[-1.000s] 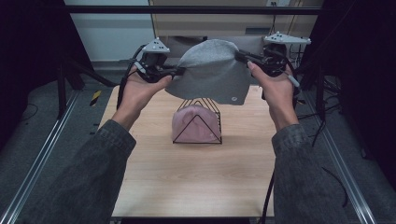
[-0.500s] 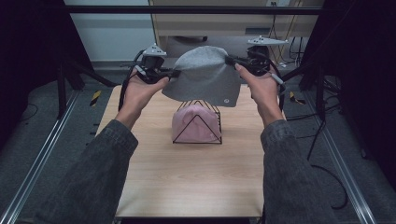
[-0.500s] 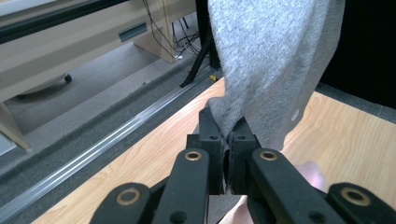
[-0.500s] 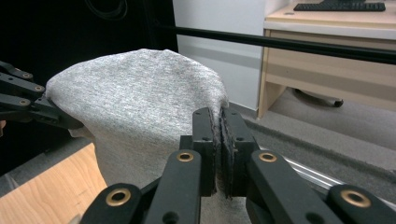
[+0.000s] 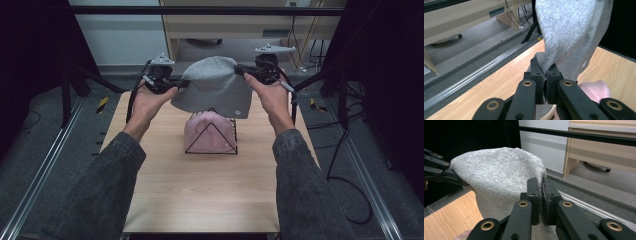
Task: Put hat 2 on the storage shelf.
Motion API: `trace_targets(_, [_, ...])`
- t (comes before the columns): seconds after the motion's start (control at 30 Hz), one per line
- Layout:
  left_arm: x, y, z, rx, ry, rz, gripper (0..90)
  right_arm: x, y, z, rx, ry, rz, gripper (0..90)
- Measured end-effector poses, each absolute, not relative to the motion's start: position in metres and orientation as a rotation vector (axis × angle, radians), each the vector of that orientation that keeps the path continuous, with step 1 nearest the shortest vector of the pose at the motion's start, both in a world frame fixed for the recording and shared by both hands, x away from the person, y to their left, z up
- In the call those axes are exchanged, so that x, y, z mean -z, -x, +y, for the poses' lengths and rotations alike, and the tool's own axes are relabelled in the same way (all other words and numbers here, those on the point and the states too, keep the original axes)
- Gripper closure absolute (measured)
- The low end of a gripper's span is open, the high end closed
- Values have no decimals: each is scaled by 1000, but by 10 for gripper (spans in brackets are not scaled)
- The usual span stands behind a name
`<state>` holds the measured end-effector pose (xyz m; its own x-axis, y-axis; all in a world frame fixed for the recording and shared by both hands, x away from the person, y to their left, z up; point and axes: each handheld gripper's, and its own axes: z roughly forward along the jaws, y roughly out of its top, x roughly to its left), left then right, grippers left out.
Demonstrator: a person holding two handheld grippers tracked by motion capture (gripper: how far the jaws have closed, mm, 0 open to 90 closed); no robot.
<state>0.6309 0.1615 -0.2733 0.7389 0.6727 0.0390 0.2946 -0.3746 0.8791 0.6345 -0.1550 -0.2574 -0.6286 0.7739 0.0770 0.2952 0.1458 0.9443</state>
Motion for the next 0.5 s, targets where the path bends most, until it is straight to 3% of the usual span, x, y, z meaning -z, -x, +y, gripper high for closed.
trace_targets(0.5, [284,-630,160,-495,-1967,735,875,265,-631,-153,-1461,-1021,2015,856])
